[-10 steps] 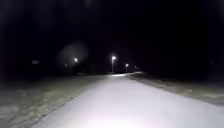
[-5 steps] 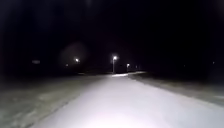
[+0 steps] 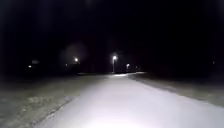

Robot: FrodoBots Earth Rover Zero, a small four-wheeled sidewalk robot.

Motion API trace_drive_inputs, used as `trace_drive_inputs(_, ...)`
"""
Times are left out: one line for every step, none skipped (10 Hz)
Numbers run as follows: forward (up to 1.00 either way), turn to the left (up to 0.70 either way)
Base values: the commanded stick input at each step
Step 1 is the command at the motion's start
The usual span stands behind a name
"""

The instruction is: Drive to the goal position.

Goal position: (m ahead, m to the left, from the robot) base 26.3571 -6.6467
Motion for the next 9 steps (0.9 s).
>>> trace_drive_inputs(0.7,0.0)
trace_drive_inputs(0.7,0.0)
trace_drive_inputs(0.7,0.01)
trace_drive_inputs(0.7,0.14)
trace_drive_inputs(0.7,0.14)
trace_drive_inputs(0.7,0.14)
trace_drive_inputs(0.7,0.03)
trace_drive_inputs(0.7,0.0)
trace_drive_inputs(0.7,0.0)
